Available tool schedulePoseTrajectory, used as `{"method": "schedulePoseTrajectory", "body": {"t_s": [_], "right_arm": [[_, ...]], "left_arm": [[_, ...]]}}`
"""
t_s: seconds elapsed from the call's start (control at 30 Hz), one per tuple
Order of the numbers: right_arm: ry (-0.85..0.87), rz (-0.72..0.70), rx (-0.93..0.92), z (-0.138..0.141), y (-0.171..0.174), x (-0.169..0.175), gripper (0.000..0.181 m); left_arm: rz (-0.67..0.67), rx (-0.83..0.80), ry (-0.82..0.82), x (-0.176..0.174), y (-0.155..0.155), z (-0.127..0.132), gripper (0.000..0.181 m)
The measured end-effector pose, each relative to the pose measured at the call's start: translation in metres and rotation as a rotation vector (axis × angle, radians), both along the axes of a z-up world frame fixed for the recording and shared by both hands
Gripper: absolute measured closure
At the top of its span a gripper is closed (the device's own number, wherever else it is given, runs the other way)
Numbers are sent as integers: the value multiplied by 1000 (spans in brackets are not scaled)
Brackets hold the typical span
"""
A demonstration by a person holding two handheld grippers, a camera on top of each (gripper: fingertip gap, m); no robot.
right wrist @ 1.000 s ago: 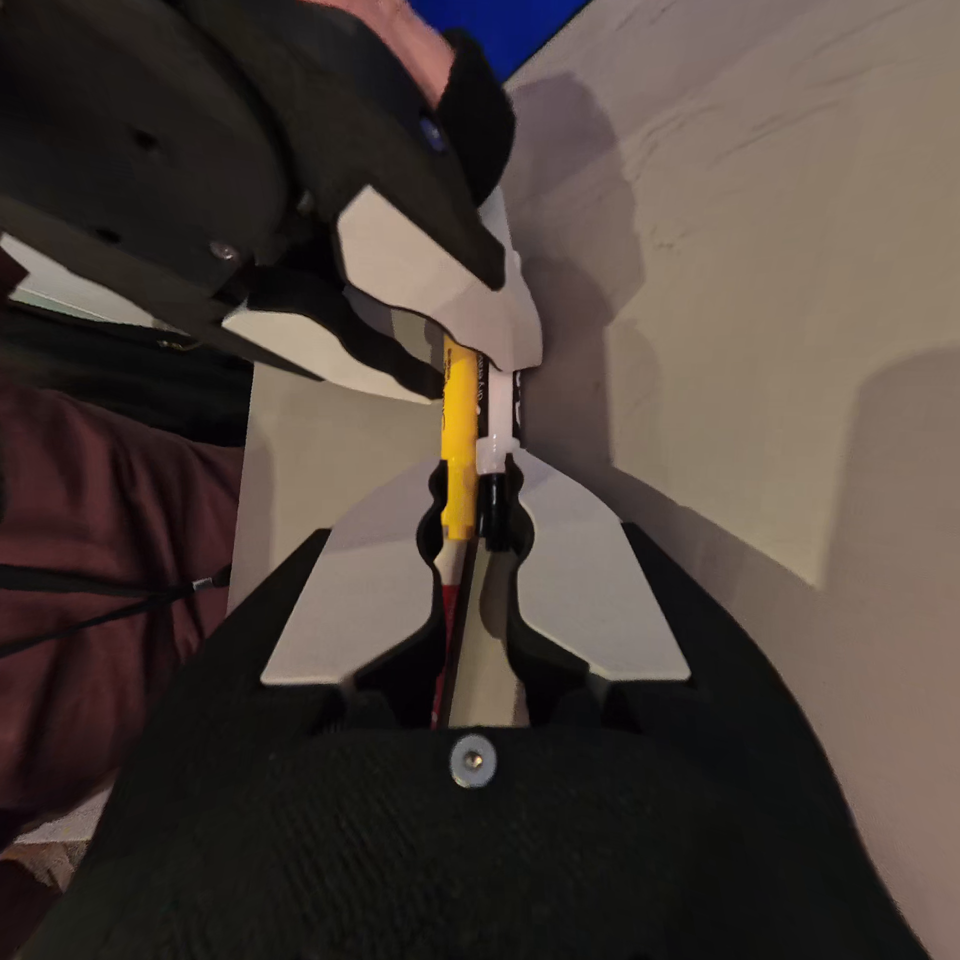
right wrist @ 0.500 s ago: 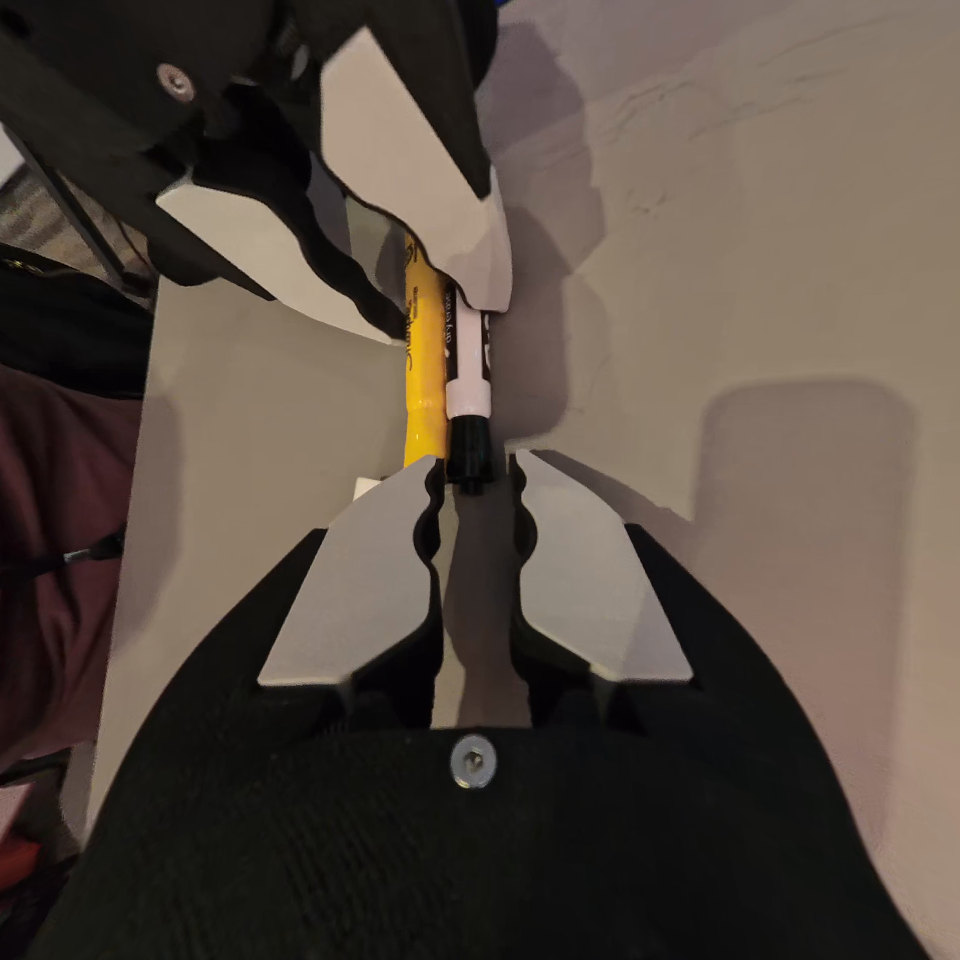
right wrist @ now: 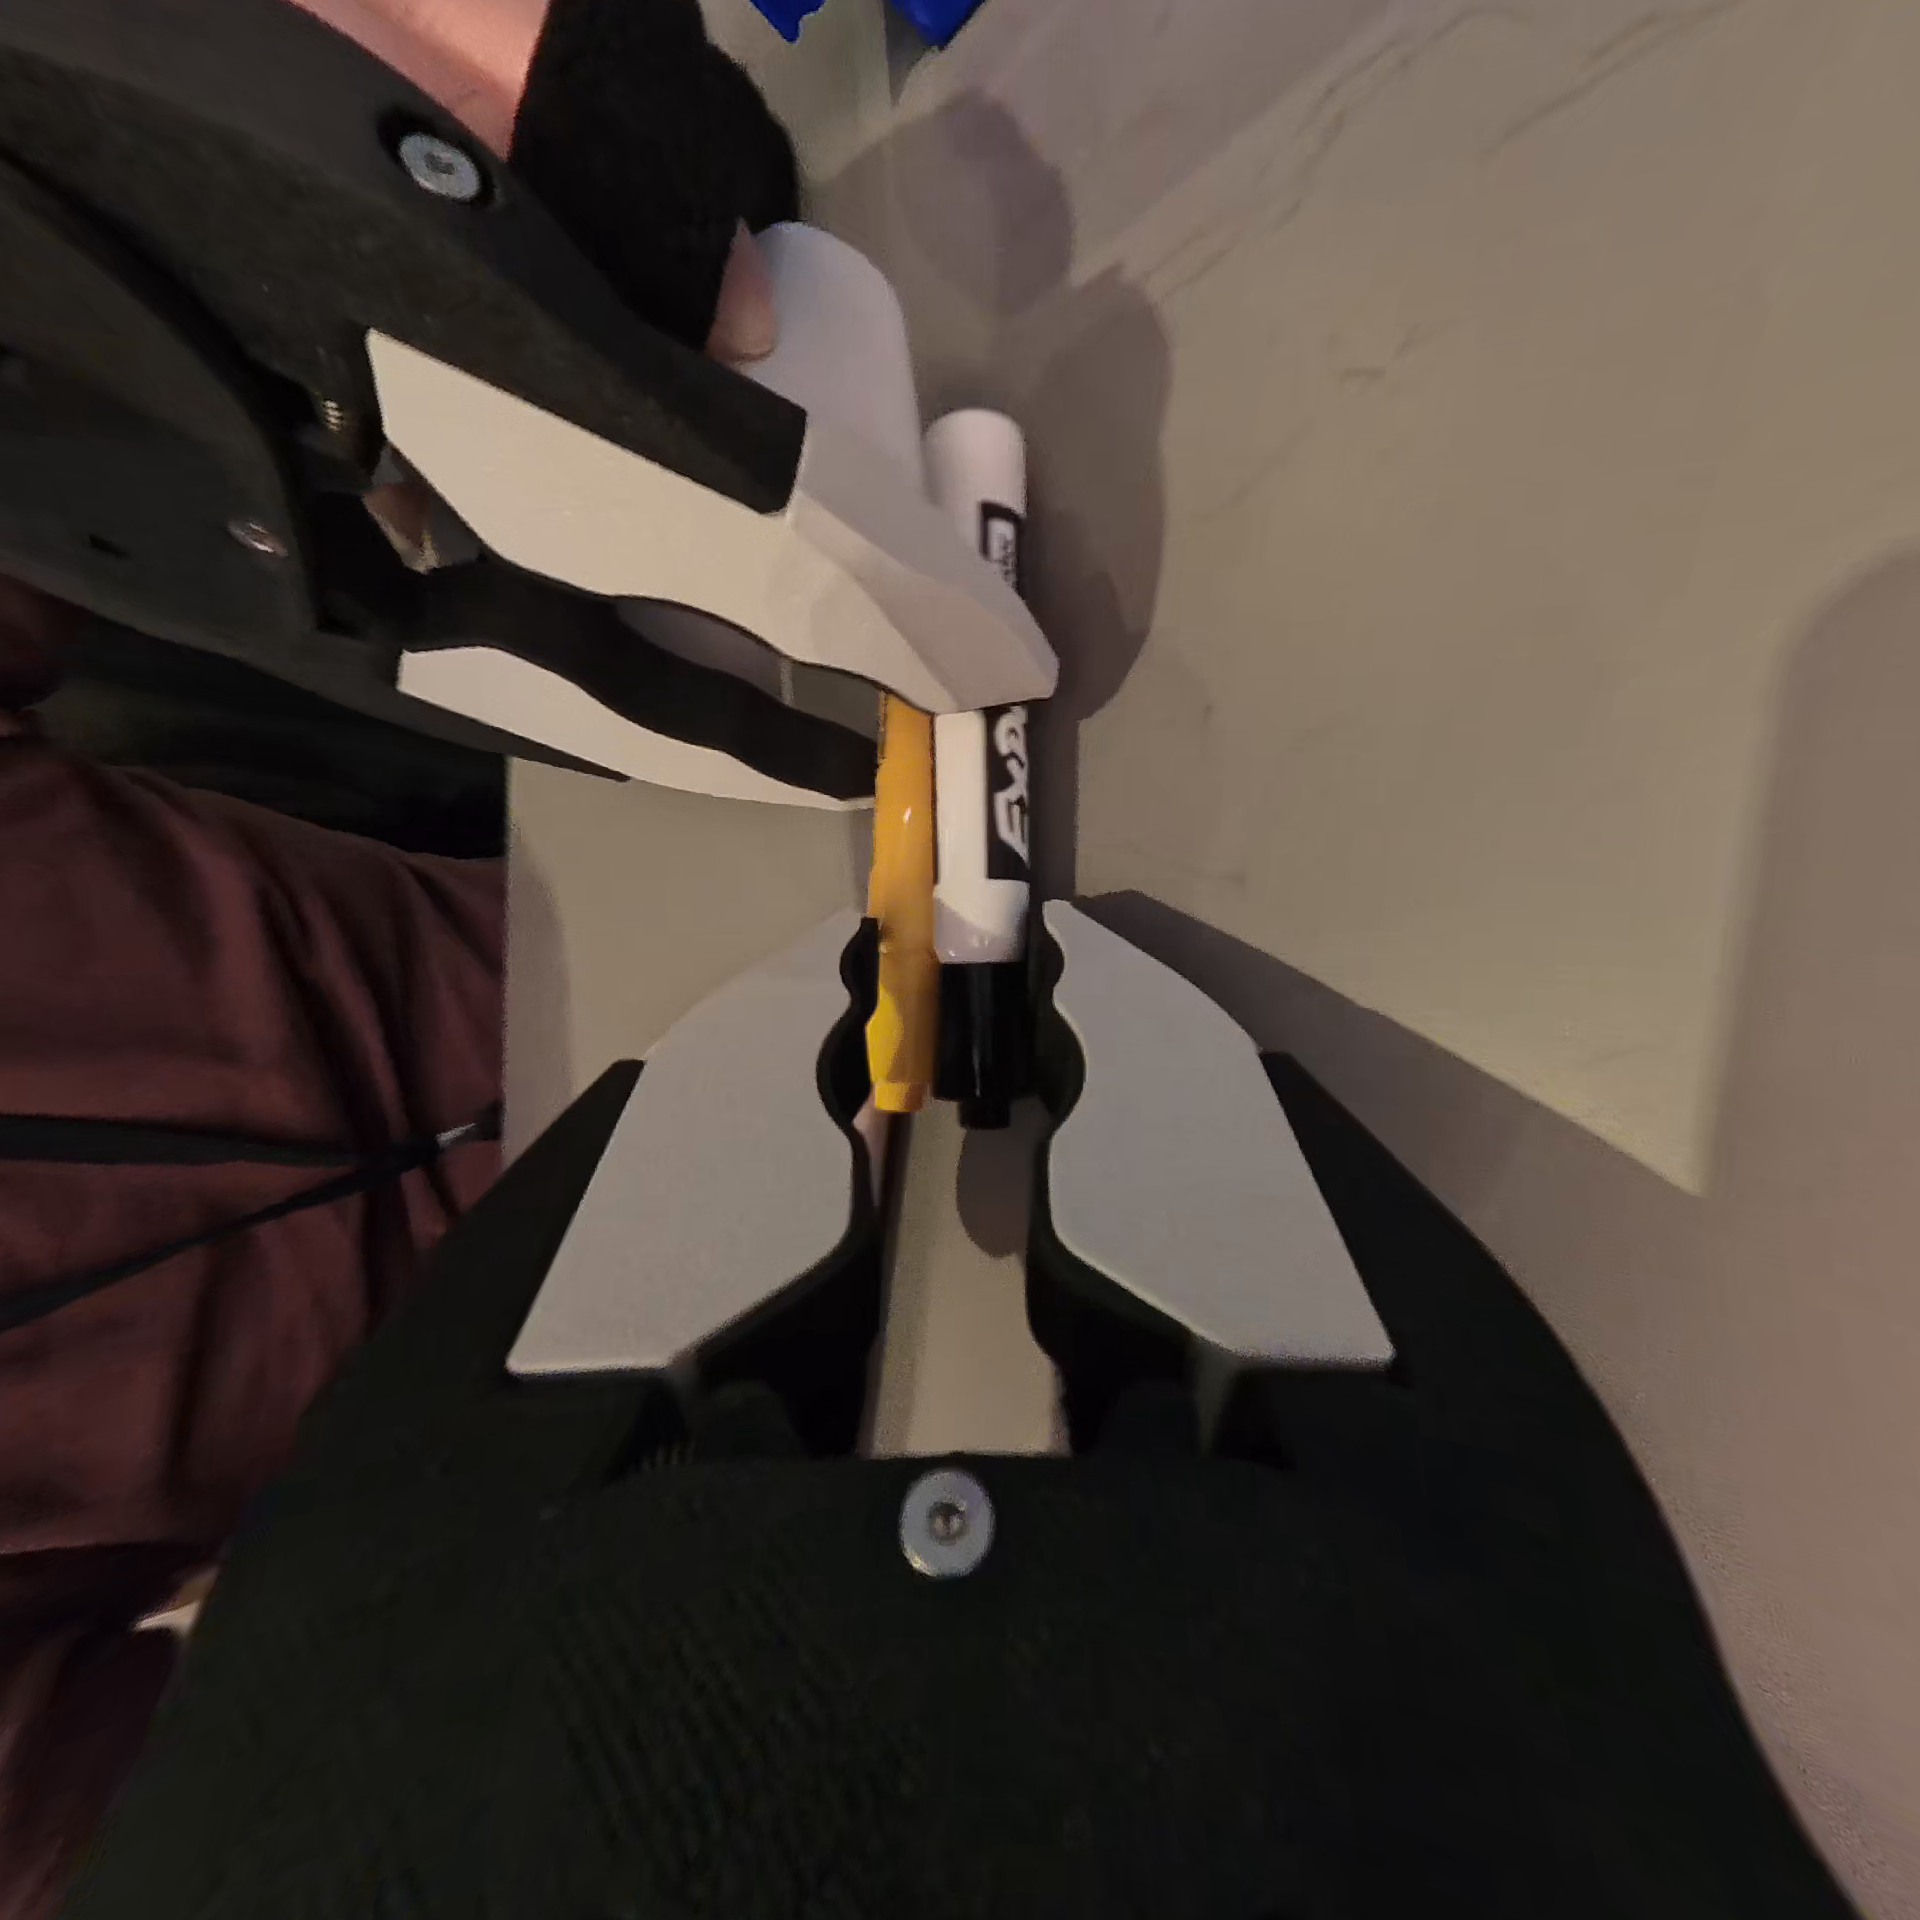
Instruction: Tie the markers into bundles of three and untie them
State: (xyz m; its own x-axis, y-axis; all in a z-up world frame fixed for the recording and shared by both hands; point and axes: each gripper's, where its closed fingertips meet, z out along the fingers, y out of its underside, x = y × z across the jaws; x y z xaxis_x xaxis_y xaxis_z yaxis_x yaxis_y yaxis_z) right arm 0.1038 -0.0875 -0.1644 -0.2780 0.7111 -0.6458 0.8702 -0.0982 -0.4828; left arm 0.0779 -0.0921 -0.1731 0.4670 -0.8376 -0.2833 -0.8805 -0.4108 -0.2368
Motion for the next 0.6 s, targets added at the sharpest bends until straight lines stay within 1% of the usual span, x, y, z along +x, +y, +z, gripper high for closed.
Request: {"method": "schedulePoseTrajectory", "body": {"t_s": [0.03, 0.07, 0.1, 0.2, 0.33, 0.37, 0.4, 0.47, 0.5, 0.6], "right_arm": [[-8, 3, -32, 2, -3, 1, 153], [-9, 12, -69, 5, -7, 1, 161], [-10, 18, -93, 7, -11, 1, 159], [-8, 16, -50, 3, -10, 0, 161], [10, 26, -50, 5, -11, 0, 158], [11, 27, -65, 6, -12, 1, 152], [6, 23, -82, 7, -13, 2, 150], [0, 30, -43, 4, -12, 3, 150], [2, 51, -4, 0, -13, 5, 154], [45, 90, 109, -4, -13, 5, 158]], "left_arm": [[3, -3, 9, 0, 1, 0, 142], [5, 6, 19, -1, 3, 1, 140], [1, 10, 34, -1, 4, 1, 142], [-7, -9, 61, -2, 4, 0, 142], [-12, -48, 73, -2, 3, -1, 143], [-20, -59, 78, -2, 2, -1, 145], [-37, -88, 78, 0, -1, -3, 159], [-33, -73, 78, 2, -1, -3, 160], [-34, -75, 79, 2, -2, -3, 160], [-11, -108, 44, 2, -4, -3, 160]]}}
